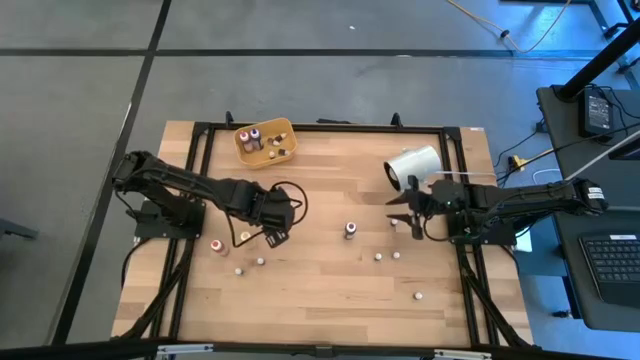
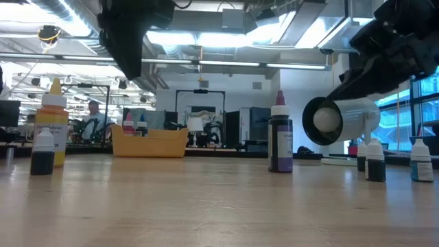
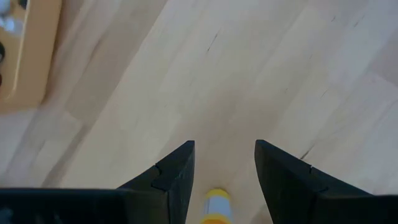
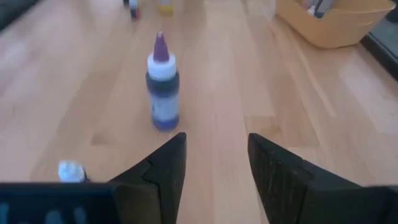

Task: Pick & Place food coloring
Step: Put the large purple food coloring bottle into the yellow bin

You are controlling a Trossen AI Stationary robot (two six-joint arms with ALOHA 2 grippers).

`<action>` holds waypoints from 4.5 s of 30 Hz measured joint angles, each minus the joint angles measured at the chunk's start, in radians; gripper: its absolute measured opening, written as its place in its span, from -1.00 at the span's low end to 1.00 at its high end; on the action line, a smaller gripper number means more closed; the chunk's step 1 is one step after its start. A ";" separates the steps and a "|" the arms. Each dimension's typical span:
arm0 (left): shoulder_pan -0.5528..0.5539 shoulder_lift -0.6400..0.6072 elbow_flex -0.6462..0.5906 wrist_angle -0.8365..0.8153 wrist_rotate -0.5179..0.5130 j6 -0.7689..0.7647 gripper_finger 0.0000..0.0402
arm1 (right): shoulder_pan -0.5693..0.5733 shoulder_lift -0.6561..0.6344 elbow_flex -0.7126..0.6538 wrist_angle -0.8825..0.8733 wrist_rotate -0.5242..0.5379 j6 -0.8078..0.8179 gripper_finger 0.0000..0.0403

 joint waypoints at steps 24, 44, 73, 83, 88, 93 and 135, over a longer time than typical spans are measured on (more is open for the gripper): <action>0.039 -0.553 -0.793 1.270 -0.008 0.483 -0.18 | 0.000 0.009 0.041 0.220 -0.157 -0.001 -0.13; 0.090 -0.604 -0.841 1.462 -0.034 0.731 -0.19 | 0.007 0.567 0.657 -0.304 -0.165 -0.017 -0.13; 0.095 -0.603 -0.841 1.461 -0.025 0.696 -0.18 | 0.012 0.857 0.660 -0.219 -0.236 -0.085 0.42; 0.095 -0.603 -0.841 1.461 -0.024 0.705 -0.19 | 0.012 0.925 0.660 -0.228 -0.231 -0.110 0.40; 0.095 -0.603 -0.841 1.461 -0.025 0.705 -0.19 | 0.012 0.927 0.660 -0.220 -0.209 -0.114 0.22; 0.095 -0.603 -0.841 1.461 -0.043 0.705 -0.19 | 0.013 0.927 0.660 -0.219 -0.209 -0.111 -0.04; 0.095 -0.691 -0.840 1.506 -0.011 0.766 -0.19 | -0.231 1.359 1.317 -0.090 -0.239 -0.218 -0.38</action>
